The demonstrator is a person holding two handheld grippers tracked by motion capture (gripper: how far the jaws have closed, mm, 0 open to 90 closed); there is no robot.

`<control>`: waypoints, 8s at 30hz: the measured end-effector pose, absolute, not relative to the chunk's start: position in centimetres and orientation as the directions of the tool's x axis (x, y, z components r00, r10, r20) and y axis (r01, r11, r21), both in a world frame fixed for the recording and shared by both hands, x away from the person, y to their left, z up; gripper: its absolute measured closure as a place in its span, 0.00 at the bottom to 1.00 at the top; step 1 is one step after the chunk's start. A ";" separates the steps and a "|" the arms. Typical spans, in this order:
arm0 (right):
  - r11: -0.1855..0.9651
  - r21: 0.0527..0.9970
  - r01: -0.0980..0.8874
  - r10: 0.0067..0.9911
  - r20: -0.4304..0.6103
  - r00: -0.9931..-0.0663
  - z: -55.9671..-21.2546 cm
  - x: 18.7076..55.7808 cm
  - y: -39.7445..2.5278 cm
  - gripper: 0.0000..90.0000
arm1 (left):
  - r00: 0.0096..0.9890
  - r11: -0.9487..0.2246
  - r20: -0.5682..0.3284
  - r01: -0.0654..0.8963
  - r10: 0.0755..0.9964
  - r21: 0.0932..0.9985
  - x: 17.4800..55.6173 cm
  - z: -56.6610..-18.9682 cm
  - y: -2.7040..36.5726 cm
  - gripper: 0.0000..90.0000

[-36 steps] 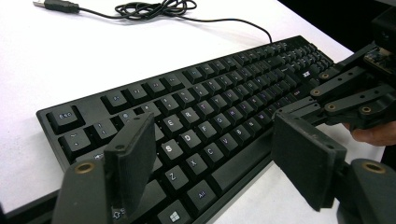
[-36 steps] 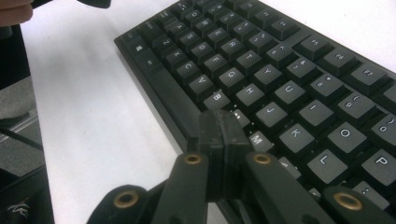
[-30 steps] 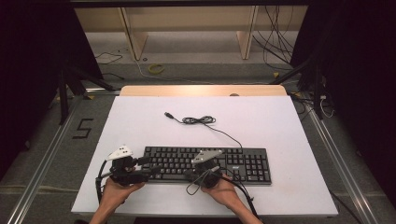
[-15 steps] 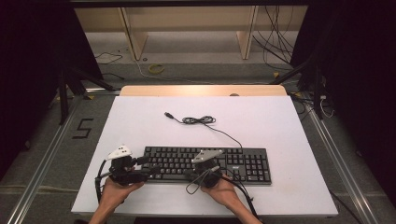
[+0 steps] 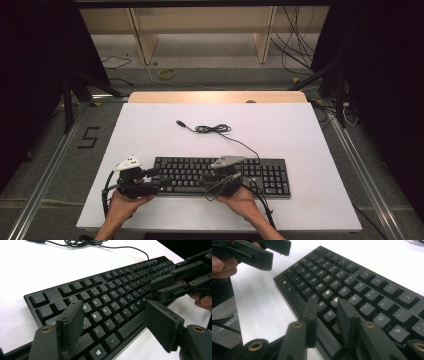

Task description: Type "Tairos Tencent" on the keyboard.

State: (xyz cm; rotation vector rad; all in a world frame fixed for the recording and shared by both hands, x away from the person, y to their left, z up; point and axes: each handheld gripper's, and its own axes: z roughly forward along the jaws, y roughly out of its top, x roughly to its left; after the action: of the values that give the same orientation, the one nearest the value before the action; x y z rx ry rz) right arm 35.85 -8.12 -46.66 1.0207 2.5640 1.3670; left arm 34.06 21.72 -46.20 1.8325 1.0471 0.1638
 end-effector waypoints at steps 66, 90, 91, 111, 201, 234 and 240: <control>0.472 0.710 0.523 0.600 0.176 -0.781 -47.3 40.4 -2.7 1.00 | 0.594 -0.298 -0.231 0.656 0.771 0.693 34.8 -47.4 22.2 0.99; 0.485 0.694 0.533 0.613 0.166 -0.773 -47.9 40.6 -2.3 1.00 | 0.583 -0.309 -0.234 0.680 0.778 0.665 35.1 -48.0 22.1 0.99; 0.483 0.693 0.535 0.614 0.166 -0.771 -47.9 40.6 -2.3 1.00 | 0.585 -0.312 -0.234 0.679 0.777 0.664 35.2 -48.0 22.1 0.99; 0.390 0.745 0.541 0.605 0.236 -0.761 -46.3 39.9 -4.7 0.82 | 0.609 -0.258 -0.254 0.625 0.751 0.737 34.9 -47.0 21.9 0.70; 0.340 0.788 0.513 0.576 0.256 -0.776 -45.4 36.2 -9.1 0.40 | 0.621 -0.327 -0.223 0.643 0.751 0.693 39.3 -47.5 17.8 0.96; 0.384 0.786 0.485 0.549 0.228 -0.804 -45.8 36.3 -8.1 0.85 | 0.620 -0.237 -0.299 0.633 0.726 0.737 37.4 -45.8 19.4 0.46; 0.400 0.774 0.490 0.554 0.222 -0.802 -46.1 36.5 -7.7 0.93 | 0.621 -0.223 -0.301 0.624 0.724 0.749 37.2 -45.7 19.6 0.43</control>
State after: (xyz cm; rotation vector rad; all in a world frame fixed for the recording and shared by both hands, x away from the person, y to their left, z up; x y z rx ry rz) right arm 36.48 -7.73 -46.15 0.9599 2.5679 1.3824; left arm 37.21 19.57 -45.69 1.9295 1.0680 0.1379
